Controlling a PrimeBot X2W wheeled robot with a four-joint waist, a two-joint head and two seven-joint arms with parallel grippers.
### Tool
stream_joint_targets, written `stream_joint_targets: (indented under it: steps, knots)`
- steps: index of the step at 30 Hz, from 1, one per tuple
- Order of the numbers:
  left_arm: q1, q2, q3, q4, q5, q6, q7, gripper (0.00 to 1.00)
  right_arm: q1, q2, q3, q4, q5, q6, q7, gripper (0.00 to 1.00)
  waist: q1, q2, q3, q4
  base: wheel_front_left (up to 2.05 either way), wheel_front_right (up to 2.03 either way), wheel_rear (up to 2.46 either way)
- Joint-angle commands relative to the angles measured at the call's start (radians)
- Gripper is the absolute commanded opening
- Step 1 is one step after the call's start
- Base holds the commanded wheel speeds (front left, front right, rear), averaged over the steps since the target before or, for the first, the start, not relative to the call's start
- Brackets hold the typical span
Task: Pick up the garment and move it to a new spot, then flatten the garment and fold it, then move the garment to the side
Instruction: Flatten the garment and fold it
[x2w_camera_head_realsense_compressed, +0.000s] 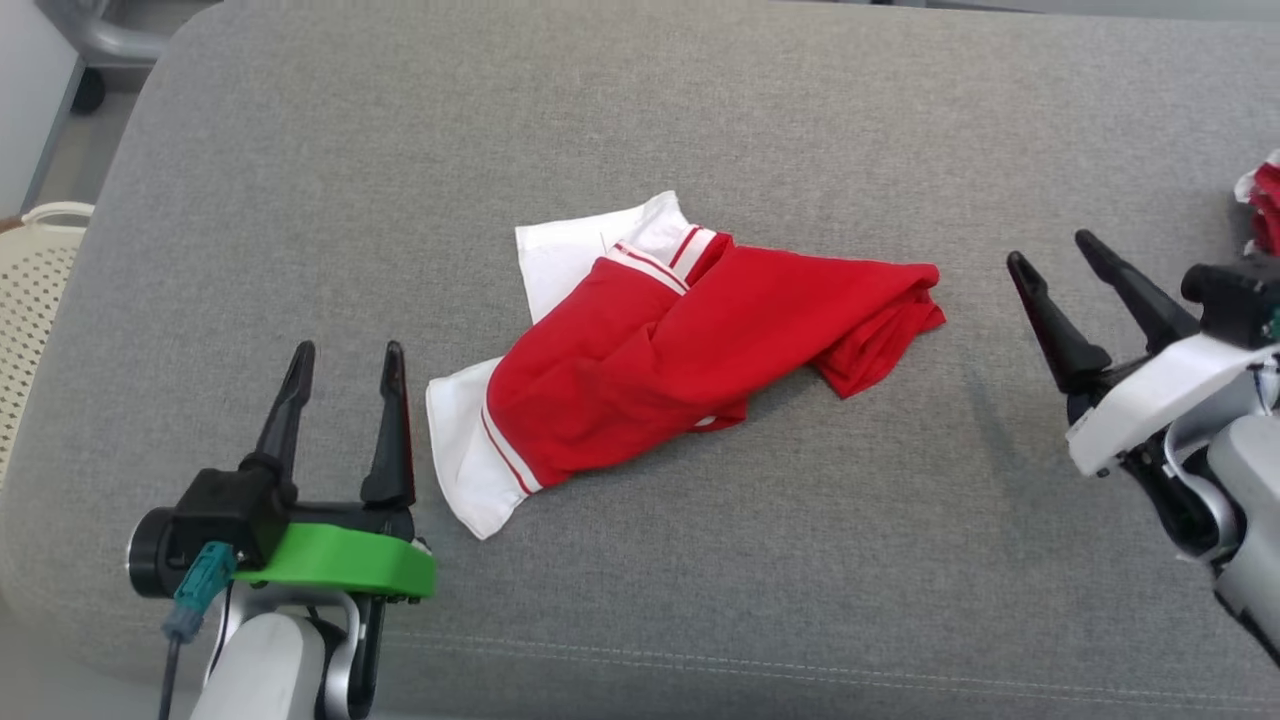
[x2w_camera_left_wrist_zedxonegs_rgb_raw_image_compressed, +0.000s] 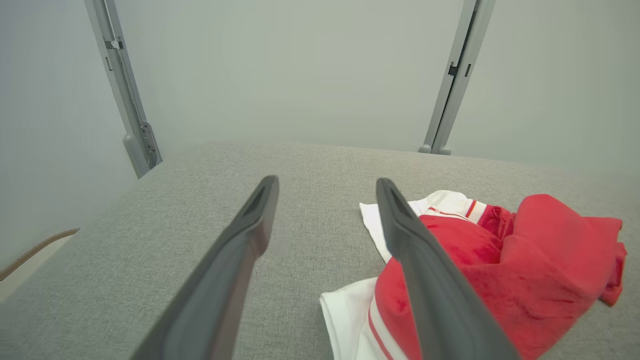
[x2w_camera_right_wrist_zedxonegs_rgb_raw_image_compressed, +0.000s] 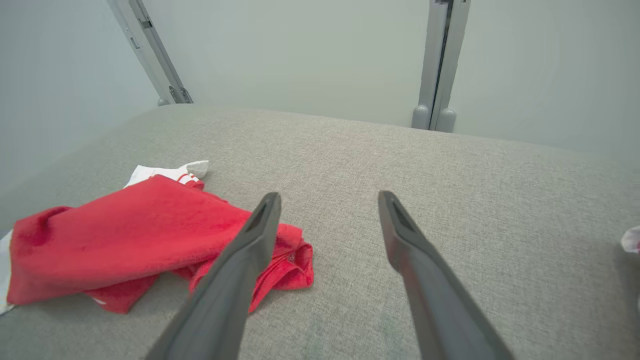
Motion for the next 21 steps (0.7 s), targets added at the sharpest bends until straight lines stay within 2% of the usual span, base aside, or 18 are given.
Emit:
stream_joint_targets:
  steps: [1, 5, 6, 7, 9, 10, 16, 21]
  knots:
    - [0.029, 0.019, 0.020, -0.017, 0.007, 0.014, -0.004, 1.00, 0.094, 0.067, -0.120, -0.024, -0.076, -0.001, -0.003, 1.00, 0.0000, 0.0000, -0.045, -0.048, 0.00, 0.00, 0.00]
    - [0.068, 0.041, 0.043, -0.046, 0.010, 0.034, -0.003, 1.00, 0.243, 0.205, -0.350, -0.105, -0.254, -0.001, -0.003, 1.00, 0.0000, 0.0000, -0.076, -0.075, 0.00, 0.00, 0.00]
    - [0.068, 0.041, 0.043, -0.046, 0.010, 0.034, -0.003, 1.00, 0.243, 0.205, -0.350, -0.105, -0.254, -0.001, -0.003, 1.00, 0.0000, 0.0000, -0.076, -0.075, 0.00, 0.00, 0.00]
    - [0.088, 0.052, 0.046, -0.055, 0.016, 0.043, 0.000, 1.00, 0.314, 0.272, -0.435, -0.149, -0.337, -0.001, -0.003, 1.00, 0.0000, 0.0000, -0.094, -0.086, 0.00, 0.00, 0.00]
    - [0.108, 0.062, 0.047, -0.066, 0.019, 0.050, 0.008, 1.00, 0.376, 0.332, -0.498, -0.192, -0.412, -0.001, -0.004, 1.00, 0.0000, 0.0000, -0.110, -0.096, 0.00, 0.00, 0.00]
    - [0.108, 0.062, 0.047, -0.066, 0.019, 0.050, 0.008, 1.00, 0.376, 0.332, -0.498, -0.192, -0.412, -0.001, -0.004, 1.00, 0.0000, 0.0000, -0.110, -0.096, 0.00, 0.00, 0.00]
    - [0.165, 0.094, 0.035, -0.087, 0.026, 0.047, 0.037, 1.00, 0.520, 0.469, -0.595, -0.276, -0.558, -0.001, -0.003, 1.00, 0.0000, 0.0000, -0.155, -0.122, 0.00, 0.00, 0.00]
    - [0.211, 0.110, 0.027, -0.098, 0.022, 0.043, 0.056, 1.00, 0.599, 0.532, -0.629, -0.315, -0.610, -0.001, 0.026, 1.00, 0.0000, 0.0000, -0.193, -0.142, 0.00, 0.00, 0.00]
